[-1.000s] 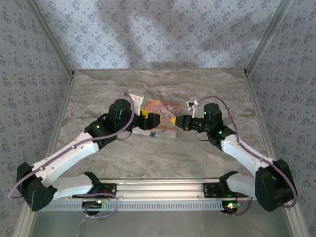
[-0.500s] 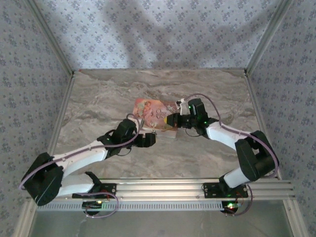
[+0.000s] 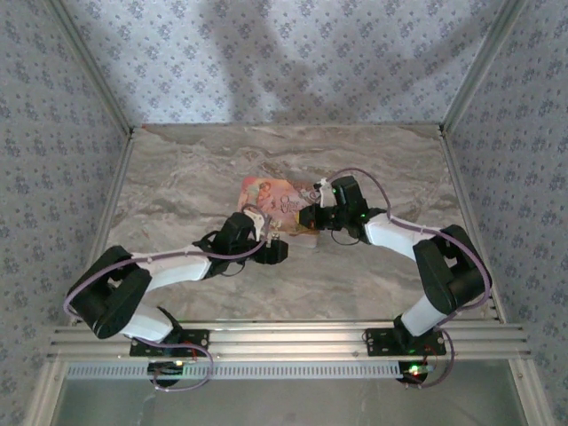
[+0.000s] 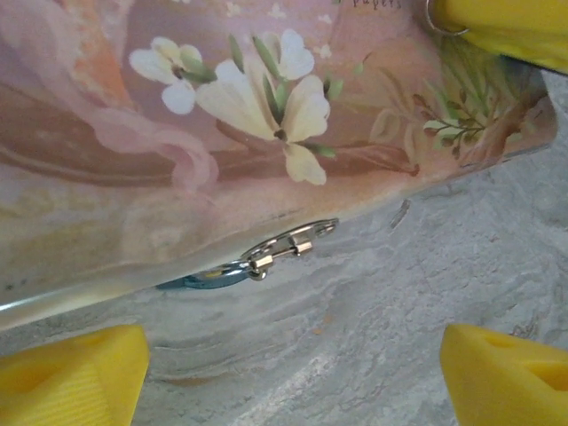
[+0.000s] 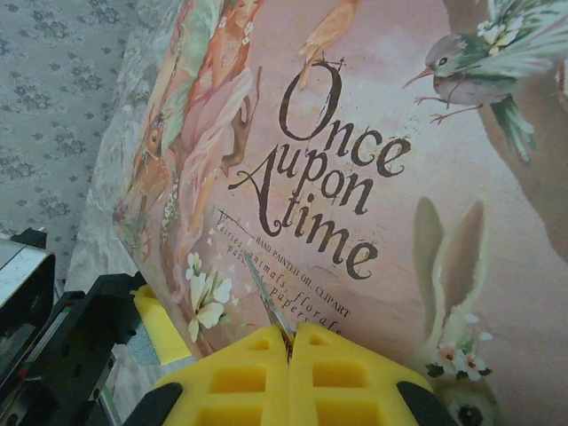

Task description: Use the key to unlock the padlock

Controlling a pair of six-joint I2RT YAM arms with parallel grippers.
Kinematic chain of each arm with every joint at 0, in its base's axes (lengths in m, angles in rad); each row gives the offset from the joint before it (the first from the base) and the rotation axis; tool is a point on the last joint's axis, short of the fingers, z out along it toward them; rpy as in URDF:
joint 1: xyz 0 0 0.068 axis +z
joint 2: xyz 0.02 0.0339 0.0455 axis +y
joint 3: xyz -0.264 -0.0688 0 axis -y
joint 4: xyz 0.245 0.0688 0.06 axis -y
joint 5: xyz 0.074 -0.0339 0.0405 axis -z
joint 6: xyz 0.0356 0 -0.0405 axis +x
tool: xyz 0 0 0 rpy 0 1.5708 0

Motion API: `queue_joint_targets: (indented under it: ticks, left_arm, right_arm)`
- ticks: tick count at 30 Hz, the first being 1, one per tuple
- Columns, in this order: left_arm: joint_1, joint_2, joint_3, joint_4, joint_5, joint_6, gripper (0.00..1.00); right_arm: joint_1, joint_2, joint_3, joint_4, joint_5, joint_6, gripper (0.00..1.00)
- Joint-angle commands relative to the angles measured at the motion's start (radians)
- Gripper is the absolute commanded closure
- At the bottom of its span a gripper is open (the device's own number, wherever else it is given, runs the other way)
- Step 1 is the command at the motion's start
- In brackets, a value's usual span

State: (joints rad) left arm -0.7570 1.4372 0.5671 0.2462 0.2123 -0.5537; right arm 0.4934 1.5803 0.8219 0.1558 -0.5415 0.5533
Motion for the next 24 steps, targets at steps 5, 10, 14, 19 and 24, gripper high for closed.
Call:
queue_joint_targets:
  ticks: [5,10,14,19,24]
  left_arm:
    - [0.003,0.052,0.020,0.065,-0.039,0.074,0.15]
    - [0.000,0.077,0.017,0.104,-0.053,0.091,0.20]
    - [-0.004,0.091,0.019,0.138,-0.069,0.108,0.23]
    - [-0.009,0.122,0.035,0.155,-0.083,0.113,0.27]
    - [-0.016,0.150,0.051,0.173,-0.076,0.106,0.34]
  right_arm:
    - [0.017,0.029,0.008,-0.086,0.052,-0.043,1.00]
    - [0.022,0.031,0.010,-0.088,0.052,-0.045,1.00]
    - [0.022,0.031,0.011,-0.088,0.054,-0.045,1.00]
    - [0.023,0.029,0.011,-0.088,0.051,-0.046,1.00]
    - [0.024,0.029,0.011,-0.090,0.052,-0.044,1.00]
